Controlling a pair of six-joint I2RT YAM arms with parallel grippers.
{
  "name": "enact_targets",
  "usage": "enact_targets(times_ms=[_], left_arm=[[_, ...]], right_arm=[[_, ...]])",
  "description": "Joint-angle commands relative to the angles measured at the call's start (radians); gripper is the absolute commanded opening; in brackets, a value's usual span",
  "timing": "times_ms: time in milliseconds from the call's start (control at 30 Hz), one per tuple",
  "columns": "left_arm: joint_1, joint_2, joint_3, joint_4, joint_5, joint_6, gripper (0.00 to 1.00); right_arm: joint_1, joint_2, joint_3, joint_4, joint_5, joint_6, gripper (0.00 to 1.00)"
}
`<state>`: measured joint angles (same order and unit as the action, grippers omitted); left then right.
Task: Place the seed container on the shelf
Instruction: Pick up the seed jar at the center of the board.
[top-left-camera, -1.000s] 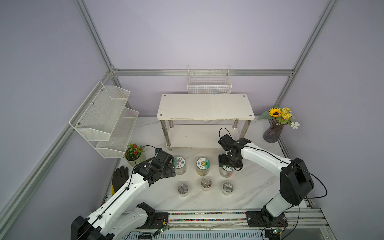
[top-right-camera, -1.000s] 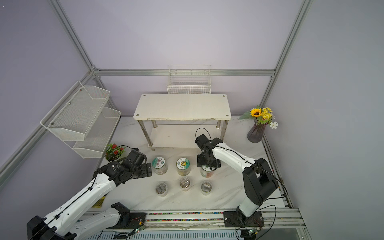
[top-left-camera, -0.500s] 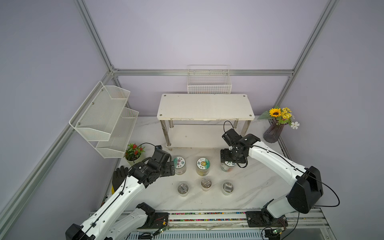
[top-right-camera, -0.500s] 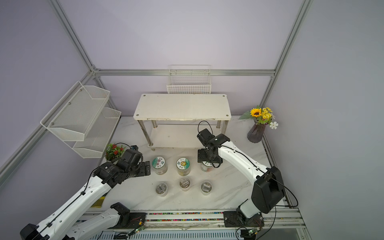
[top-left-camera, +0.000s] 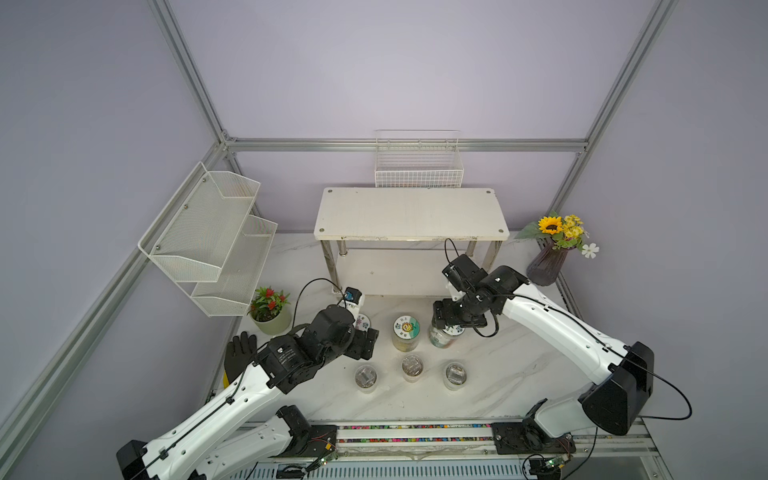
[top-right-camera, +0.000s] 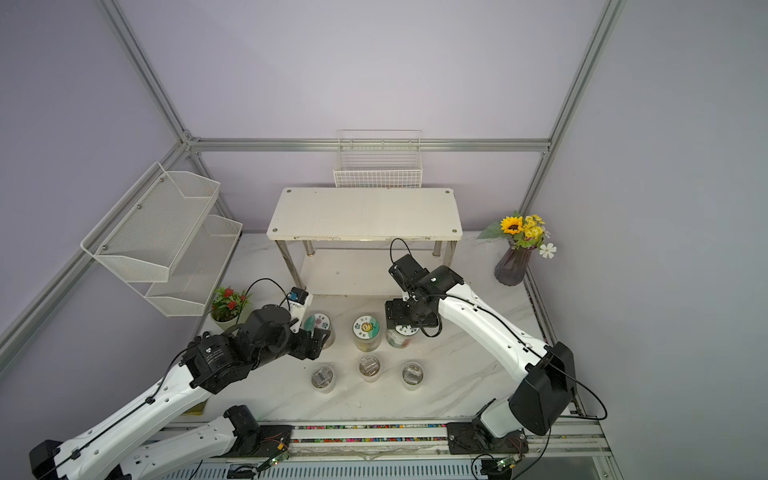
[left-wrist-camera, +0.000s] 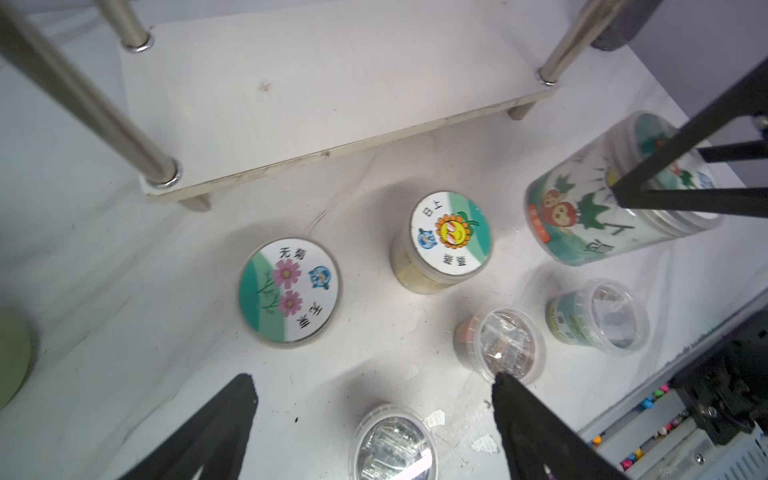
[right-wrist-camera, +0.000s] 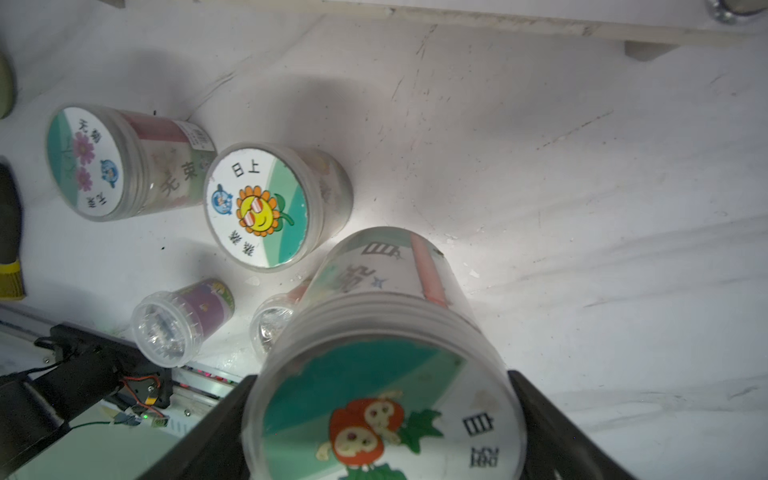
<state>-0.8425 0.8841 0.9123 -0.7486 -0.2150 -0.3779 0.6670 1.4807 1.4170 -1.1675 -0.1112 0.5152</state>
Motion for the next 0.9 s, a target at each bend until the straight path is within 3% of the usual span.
enact_targets(times_ms=[0, 100, 233, 633, 867], left_arm=[[-0.111, 0.045, -0.001, 0.15, -0.069, 0.105, 0.92], [-0.204, 0.084, -0.021, 0.221, -0.125, 0.157, 0.95], [-0.251, 0.102, -0.047, 0.298, -0.14, 0.215, 0.98], [-0.279, 0.108, -0.085, 0.406, -0.09, 0.271, 1.0], [-0.282, 0.034, -0.155, 0.451, -0.047, 0.308, 1.0]], right_arm=[[0.025, -0.038, 0.052, 0.002, -0.078, -0.019, 0.64], [0.049, -0.04, 0.078, -0.008, -0.099, -0.023, 0.64], [0.08, -0.045, 0.104, -0.018, -0.114, -0.021, 0.64], [0.136, -0.071, 0.123, -0.011, -0.164, -0.014, 0.64], [0.147, -0.088, 0.123, 0.005, -0.219, -0.015, 0.62]])
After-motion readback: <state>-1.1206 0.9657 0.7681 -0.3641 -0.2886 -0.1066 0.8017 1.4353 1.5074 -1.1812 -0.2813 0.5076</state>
